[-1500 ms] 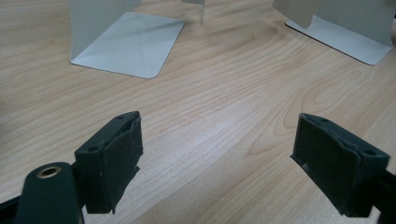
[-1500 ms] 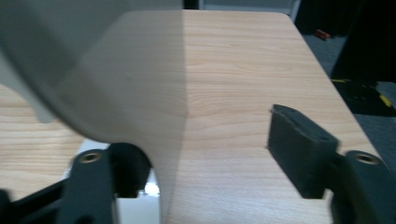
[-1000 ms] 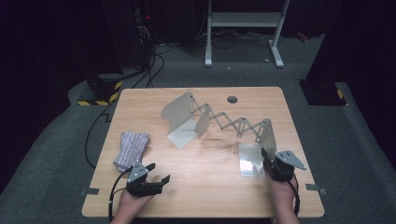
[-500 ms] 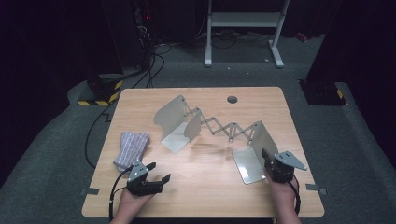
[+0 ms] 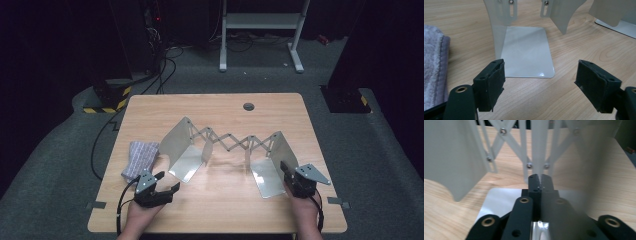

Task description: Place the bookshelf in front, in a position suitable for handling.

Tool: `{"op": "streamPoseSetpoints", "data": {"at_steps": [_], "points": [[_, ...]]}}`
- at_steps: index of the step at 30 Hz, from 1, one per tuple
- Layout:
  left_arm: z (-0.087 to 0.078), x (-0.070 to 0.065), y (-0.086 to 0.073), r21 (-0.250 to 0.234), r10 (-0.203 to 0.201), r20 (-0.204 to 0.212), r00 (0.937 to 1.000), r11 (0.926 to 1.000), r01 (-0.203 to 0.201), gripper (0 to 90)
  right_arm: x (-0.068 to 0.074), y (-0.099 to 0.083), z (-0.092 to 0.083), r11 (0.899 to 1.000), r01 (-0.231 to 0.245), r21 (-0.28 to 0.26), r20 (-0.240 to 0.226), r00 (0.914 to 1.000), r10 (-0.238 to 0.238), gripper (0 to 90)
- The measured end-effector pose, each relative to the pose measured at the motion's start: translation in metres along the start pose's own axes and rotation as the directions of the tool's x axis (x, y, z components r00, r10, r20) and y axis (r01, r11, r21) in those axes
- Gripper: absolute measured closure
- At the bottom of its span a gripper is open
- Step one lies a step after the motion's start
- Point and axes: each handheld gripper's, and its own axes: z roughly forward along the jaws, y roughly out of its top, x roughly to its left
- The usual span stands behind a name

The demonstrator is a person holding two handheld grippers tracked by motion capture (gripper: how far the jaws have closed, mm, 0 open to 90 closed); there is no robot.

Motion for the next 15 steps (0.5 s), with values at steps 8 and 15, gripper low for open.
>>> {"op": "streamPoseSetpoints", "data": {"at_steps": [8,15], "points": [[0.000,-0.001,0.008,-0.010,0.028,-0.092,0.9953,0.9995,-0.029,32.9,0.004,-0.003,-0.015,1.000,0.021,-0.005,0.032,0.9993,-0.021,62.4],[0.006,0.002,0.026,-0.026,0.006,-0.152,0.9883,0.9996,-0.011,35.7,0.004,-0.007,-0.021,1.000,0.022,-0.006,0.061,0.9979,-0.021,64.2]]}}
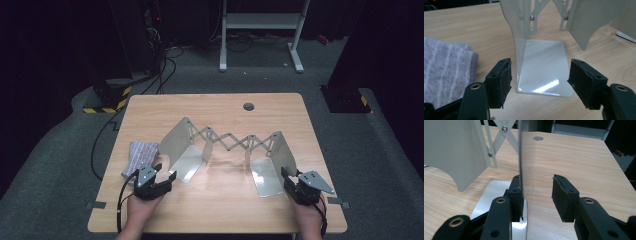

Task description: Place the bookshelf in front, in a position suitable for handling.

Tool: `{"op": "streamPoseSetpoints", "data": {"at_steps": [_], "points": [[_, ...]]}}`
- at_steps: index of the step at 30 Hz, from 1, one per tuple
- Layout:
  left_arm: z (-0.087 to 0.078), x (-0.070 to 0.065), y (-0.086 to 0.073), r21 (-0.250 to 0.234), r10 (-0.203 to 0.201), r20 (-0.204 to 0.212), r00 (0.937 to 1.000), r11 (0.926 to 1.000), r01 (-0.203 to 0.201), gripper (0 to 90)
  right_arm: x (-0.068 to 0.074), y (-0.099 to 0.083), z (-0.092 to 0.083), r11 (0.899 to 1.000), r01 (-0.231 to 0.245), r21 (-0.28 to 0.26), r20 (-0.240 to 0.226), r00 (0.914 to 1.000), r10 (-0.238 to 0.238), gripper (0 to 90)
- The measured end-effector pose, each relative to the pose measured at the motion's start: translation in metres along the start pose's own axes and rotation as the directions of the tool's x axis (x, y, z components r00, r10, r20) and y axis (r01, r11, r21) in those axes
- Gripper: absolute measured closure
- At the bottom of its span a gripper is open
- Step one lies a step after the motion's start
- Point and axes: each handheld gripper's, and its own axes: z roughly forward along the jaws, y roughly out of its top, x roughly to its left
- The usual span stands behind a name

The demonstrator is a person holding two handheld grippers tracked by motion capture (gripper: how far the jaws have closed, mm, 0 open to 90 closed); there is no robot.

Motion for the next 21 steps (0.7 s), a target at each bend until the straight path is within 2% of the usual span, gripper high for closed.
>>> {"op": "streamPoseSetpoints", "data": {"at_steps": [2,6,8,9,11,12,13,14,15,17,18,21], "points": [[0.005,0.003,0.006,-0.009,-0.003,-0.025,0.9997,1.0000,0.003,36.0,0.001,-0.001,0.000,1.000,0.013,0.005,0.000,0.9999,-0.013,65.6],[0.016,0.009,0.021,-0.033,-0.008,-0.041,0.9991,0.9994,0.006,41.1,0.002,-0.002,-0.001,1.000,0.016,-0.002,-0.005,0.9999,-0.016,70.2],[0.022,0.010,0.029,-0.049,-0.028,-0.014,0.9995,0.9984,0.028,49.8,0.004,-0.002,-0.001,1.000,0.024,-0.006,-0.009,0.9997,-0.024,71.9],[0.024,0.011,0.031,-0.052,-0.041,-0.006,0.9991,0.9978,0.041,58.5,0.005,-0.001,-0.002,1.000,0.027,-0.009,-0.012,0.9996,-0.027,72.6],[0.026,0.011,0.032,-0.053,-0.049,-0.004,0.9988,0.9974,0.048,66.4,0.008,0.000,-0.002,0.999,0.033,-0.011,-0.021,0.9992,-0.033,74.3],[0.026,0.010,0.032,-0.054,-0.044,-0.001,0.9990,0.9976,0.044,74.8,0.013,0.000,-0.001,0.999,0.042,-0.010,-0.027,0.9988,-0.042,74.7],[0.025,0.009,0.031,-0.055,-0.041,-0.001,0.9992,0.9976,0.041,74.8,0.013,0.000,-0.001,0.999,0.042,-0.010,-0.027,0.9988,-0.042,74.7],[0.022,0.005,0.029,-0.063,-0.025,-0.010,0.9996,0.9977,0.024,81.0,0.017,0.001,-0.001,0.999,0.041,-0.010,-0.044,0.9982,-0.042,75.3],[0.022,0.005,0.029,-0.063,-0.025,-0.010,0.9996,0.9977,0.024,84.0,0.017,0.001,-0.001,0.999,0.041,-0.010,-0.044,0.9982,-0.042,75.3],[0.017,0.001,0.026,-0.073,-0.007,-0.019,0.9998,0.9973,0.005,87.2,0.023,0.002,0.001,0.998,0.058,-0.013,-0.057,0.9966,-0.059,75.2],[0.011,-0.004,0.022,-0.077,0.014,-0.028,0.9995,0.9969,-0.016,87.1,0.025,0.002,0.001,0.998,0.061,-0.015,-0.064,0.9960,-0.062,74.2],[0.004,-0.010,0.018,-0.085,0.034,-0.035,0.9988,0.9957,-0.037,86.6,0.031,0.003,0.002,0.997,0.071,-0.014,-0.066,0.9952,-0.072,72.5]]}}
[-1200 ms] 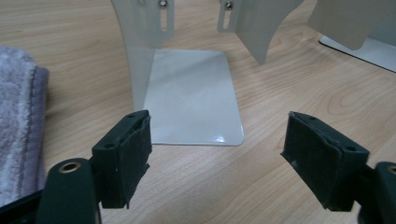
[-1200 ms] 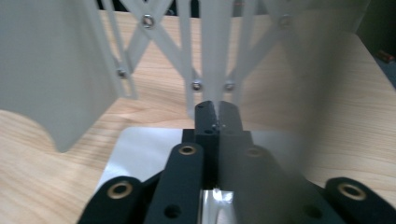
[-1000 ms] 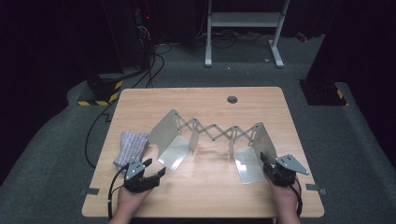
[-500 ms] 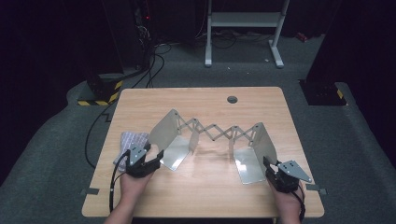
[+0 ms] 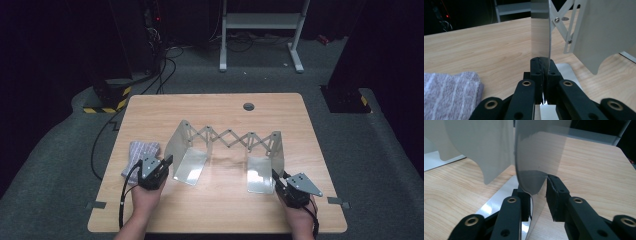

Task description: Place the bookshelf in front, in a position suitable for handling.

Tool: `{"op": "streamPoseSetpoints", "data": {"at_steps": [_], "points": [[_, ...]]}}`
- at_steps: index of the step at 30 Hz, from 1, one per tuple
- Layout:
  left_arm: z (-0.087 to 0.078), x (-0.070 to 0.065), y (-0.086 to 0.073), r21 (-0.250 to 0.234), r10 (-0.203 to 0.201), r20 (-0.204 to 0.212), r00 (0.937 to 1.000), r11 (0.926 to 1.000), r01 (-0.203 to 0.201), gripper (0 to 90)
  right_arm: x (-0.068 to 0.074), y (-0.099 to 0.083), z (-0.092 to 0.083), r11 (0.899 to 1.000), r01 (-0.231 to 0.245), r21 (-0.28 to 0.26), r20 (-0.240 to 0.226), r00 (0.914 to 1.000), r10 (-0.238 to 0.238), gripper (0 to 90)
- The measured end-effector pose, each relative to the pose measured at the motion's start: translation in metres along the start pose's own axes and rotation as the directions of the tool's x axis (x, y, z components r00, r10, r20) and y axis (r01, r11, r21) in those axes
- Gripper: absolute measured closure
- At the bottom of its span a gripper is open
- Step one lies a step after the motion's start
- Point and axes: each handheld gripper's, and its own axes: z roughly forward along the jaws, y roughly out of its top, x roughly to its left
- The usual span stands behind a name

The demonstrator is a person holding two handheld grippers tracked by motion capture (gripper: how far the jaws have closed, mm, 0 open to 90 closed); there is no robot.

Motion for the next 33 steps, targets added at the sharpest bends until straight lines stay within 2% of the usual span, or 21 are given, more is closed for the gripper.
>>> {"op": "streamPoseSetpoints", "data": {"at_steps": [5,7,11,15,18,20,23,25,29,33], "points": [[-0.026,-0.012,-0.013,-0.027,0.015,0.011,0.9998,0.9995,-0.015,81.7,0.004,0.001,0.002,1.000,-0.005,-0.003,-0.023,0.9997,0.005,73.1],[-0.029,-0.013,-0.015,-0.031,0.006,0.016,0.9998,0.9995,-0.006,77.4,0.007,0.001,0.003,1.000,0.002,-0.005,-0.033,0.9995,-0.002,73.5],[-0.033,-0.019,-0.023,-0.024,0.026,0.021,0.9994,0.9994,-0.026,69.0,0.014,0.003,0.007,1.000,0.020,-0.005,-0.052,0.9984,-0.020,73.6],[-0.032,-0.018,-0.025,-0.021,0.022,0.017,0.9996,0.9995,-0.022,69.0,0.016,0.003,0.009,0.999,0.036,-0.009,-0.061,0.9975,-0.037,74.9],[-0.030,-0.017,-0.027,-0.008,0.043,0.013,0.9990,0.9990,-0.043,69.0,0.015,0.003,0.011,0.998,0.059,-0.012,-0.050,0.9970,-0.060,76.5],[-0.028,-0.016,-0.028,0.000,0.043,0.008,0.9990,0.9991,-0.043,69.7,0.012,0.003,0.012,0.999,0.051,-0.009,-0.039,0.9979,-0.051,78.6],[-0.027,-0.014,-0.029,0.007,0.039,0.000,0.9992,0.9992,-0.039,77.4,0.007,0.002,0.012,0.999,0.046,-0.004,-0.026,0.9986,-0.046,81.3],[-0.026,-0.012,-0.029,0.010,0.039,0.001,0.9993,0.9992,-0.039,79.9,0.001,0.002,0.010,1.000,0.028,0.002,-0.001,0.9996,-0.028,83.9],[-0.027,-0.009,-0.029,0.012,0.043,-0.025,0.9988,0.9990,-0.043,81.9,0.001,0.001,0.009,1.000,0.031,0.005,0.011,0.9995,-0.031,85.6],[-0.029,-0.001,-0.029,0.018,0.022,-0.041,0.9989,0.9996,-0.022,84.9,0.005,0.001,0.009,1.000,0.029,0.006,0.010,0.9995,-0.029,84.8]]}}
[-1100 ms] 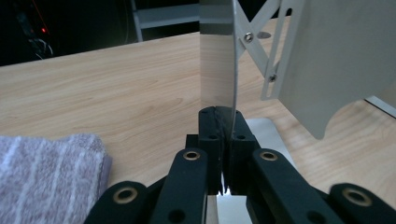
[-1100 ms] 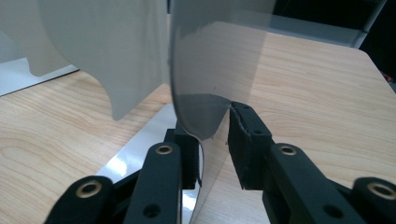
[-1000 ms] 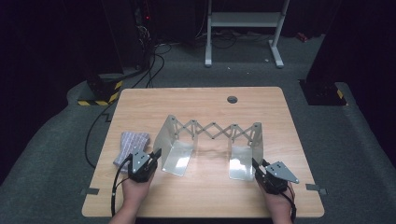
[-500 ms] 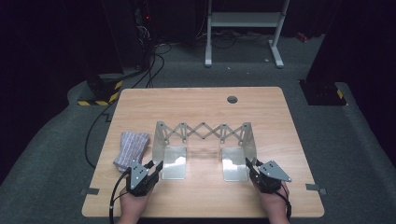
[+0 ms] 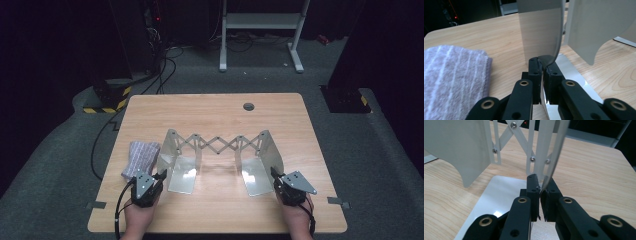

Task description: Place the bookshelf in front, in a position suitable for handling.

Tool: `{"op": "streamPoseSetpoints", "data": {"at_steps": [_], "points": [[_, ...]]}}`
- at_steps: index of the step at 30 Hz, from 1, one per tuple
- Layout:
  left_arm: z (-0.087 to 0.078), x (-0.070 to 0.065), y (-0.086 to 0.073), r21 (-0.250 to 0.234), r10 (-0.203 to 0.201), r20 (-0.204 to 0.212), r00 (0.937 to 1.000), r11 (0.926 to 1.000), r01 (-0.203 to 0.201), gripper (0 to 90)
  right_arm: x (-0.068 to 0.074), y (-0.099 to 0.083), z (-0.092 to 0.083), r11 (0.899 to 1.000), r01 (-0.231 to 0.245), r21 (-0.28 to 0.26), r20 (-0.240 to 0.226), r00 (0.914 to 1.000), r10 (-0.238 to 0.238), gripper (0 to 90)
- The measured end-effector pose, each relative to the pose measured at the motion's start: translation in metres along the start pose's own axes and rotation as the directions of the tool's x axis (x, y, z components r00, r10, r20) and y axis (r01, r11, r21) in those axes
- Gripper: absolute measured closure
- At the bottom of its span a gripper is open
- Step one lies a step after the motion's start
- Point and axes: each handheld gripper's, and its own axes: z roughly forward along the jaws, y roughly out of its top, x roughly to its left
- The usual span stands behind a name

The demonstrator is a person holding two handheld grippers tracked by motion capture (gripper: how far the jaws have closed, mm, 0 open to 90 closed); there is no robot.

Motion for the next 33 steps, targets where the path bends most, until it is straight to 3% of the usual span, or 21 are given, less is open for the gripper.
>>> {"op": "streamPoseSetpoints", "data": {"at_steps": [5,7,8,9,14,28,30,33], "points": [[-0.0025,0.0001,-0.0002,0.003,-0.011,0.005,0.9999,0.9999,0.011,85.3,0.0016,0.0002,0.0001,1.000,0.008,0.000,0.004,1.0000,-0.008,84.5],[-0.0044,-0.0012,0.0000,0.006,-0.022,0.025,0.9994,0.9997,0.022,84.3,0.0022,0.0000,-0.0005,1.000,0.016,-0.002,0.023,0.9996,-0.016,85.8],[-0.0060,-0.0028,-0.0007,0.006,-0.006,0.026,0.9996,1.0000,0.005,84.3,0.0026,-0.0001,-0.0007,1.000,0.021,-0.002,0.045,0.9988,-0.021,87.2],[-0.0073,-0.0045,-0.0013,0.005,0.011,0.027,0.9996,0.9999,-0.012,84.3,-0.0016,0.0000,-0.0011,1.000,-0.015,0.001,0.055,0.9984,0.015,88.1],[-0.0064,-0.0043,-0.0013,-0.001,0.020,0.032,0.9993,0.9998,-0.020,84.7,-0.0010,-0.0001,-0.0001,0.999,-0.033,-0.002,0.069,0.9971,0.033,88.2],[-0.0060,0.0021,-0.0022,-0.002,0.011,0.026,0.9996,0.9999,-0.011,85.3,0.0019,0.0001,0.0025,0.999,-0.045,-0.013,0.061,0.9971,0.046,87.0],[-0.0064,0.0033,-0.0015,-0.003,0.004,0.053,0.9986,1.0000,-0.004,80.1,0.0027,0.0003,0.0021,0.999,-0.044,-0.013,0.054,0.9975,0.045,82.8],[-0.0086,0.0049,0.0022,-0.014,-0.005,0.086,0.9963,0.9999,0.006,62.9,0.0045,0.0008,0.0014,0.999,-0.038,-0.024,0.042,0.9984,0.039,69.8]]}}
